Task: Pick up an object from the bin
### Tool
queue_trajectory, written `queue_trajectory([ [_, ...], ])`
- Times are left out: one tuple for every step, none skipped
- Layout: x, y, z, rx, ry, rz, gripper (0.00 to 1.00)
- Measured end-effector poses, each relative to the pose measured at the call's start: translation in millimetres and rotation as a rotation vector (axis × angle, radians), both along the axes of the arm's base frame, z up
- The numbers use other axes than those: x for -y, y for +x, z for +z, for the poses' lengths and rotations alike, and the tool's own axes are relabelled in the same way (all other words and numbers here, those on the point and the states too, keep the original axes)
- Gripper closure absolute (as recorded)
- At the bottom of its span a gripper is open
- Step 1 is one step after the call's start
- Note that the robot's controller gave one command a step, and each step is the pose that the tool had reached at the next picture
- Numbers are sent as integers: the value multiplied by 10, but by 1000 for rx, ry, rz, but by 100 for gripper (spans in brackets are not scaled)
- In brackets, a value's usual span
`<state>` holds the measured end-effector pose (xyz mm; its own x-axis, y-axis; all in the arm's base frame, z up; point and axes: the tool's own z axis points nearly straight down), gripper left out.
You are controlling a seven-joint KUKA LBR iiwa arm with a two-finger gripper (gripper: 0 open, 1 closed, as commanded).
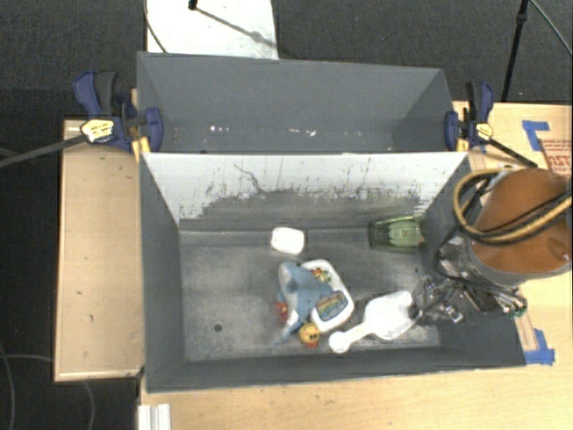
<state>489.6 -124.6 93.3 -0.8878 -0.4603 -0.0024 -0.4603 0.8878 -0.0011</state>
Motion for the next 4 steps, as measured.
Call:
queue_trajectory([
  [-3, -1, -2, 0, 0, 3, 0],
  [-1, 3, 2, 1, 0, 8, 100],
  [-1, 3, 2, 1, 0, 10, 100],
  [-22, 23, 541, -6, 2, 8, 100],
])
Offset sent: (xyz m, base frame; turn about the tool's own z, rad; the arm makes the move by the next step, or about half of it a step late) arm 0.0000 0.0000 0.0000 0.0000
